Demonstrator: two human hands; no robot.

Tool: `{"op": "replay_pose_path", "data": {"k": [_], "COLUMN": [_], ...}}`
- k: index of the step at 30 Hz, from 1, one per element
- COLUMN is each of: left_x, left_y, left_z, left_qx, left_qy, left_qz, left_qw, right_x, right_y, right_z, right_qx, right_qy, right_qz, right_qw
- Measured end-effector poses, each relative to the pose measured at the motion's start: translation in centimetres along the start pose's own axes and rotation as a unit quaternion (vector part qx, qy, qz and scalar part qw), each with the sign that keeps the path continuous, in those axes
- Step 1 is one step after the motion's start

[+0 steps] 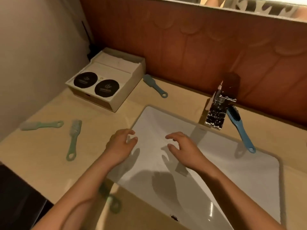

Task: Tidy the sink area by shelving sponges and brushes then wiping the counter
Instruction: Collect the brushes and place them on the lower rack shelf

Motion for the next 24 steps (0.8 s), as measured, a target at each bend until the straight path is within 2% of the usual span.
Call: {"op": "replay_pose_path", "data": {"k": [1,4,8,11,15,21,24], "left_x": [-1.8,-3.5,-7.7,-10.4,-11.8,-11.8,-12.1], "left_y": [-3.1,-5.6,-10.5,-12.8,-12.9,-10.3,-10.1], "left_z": [1.3,1.9,3.1,3.9,6.4,6.8,6.9], "left_qx": [0.040,0.097,0.171,0.213,0.195,0.184,0.180], "left_qy": [-0.005,-0.017,-0.046,-0.075,-0.045,0.021,0.035], "left_qz": [0.031,0.100,0.127,0.117,0.097,0.145,0.151], "left_qw": [0.999,0.990,0.976,0.967,0.975,0.972,0.971], "right_x": [-1.9,-1.8,-3.0,-3.1,-3.0,-0.3,-0.4], "right_y": [1.0,0.5,0.9,0.9,0.3,1.4,1.0], "right_z": [2.9,5.5,10.5,13.4,16.6,18.9,19.0], "right_qx": [-0.007,-0.001,0.001,0.013,0.033,-0.021,0.016], "right_qy": [-0.011,0.001,0.029,0.042,0.064,0.129,0.128], "right_qz": [-0.013,-0.044,-0.089,-0.170,-0.236,-0.235,-0.262], "right_qw": [1.000,0.999,0.996,0.984,0.969,0.963,0.957]}}
Point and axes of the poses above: each hand's wrist, its own z-axis towards the middle knuckle, its own y-axis out of the palm, x = y × z, the point moved 10 cm from there along z, towards the middle knuckle, and after that the axes turned 14 degrees about -z, right-handed, at the moved point
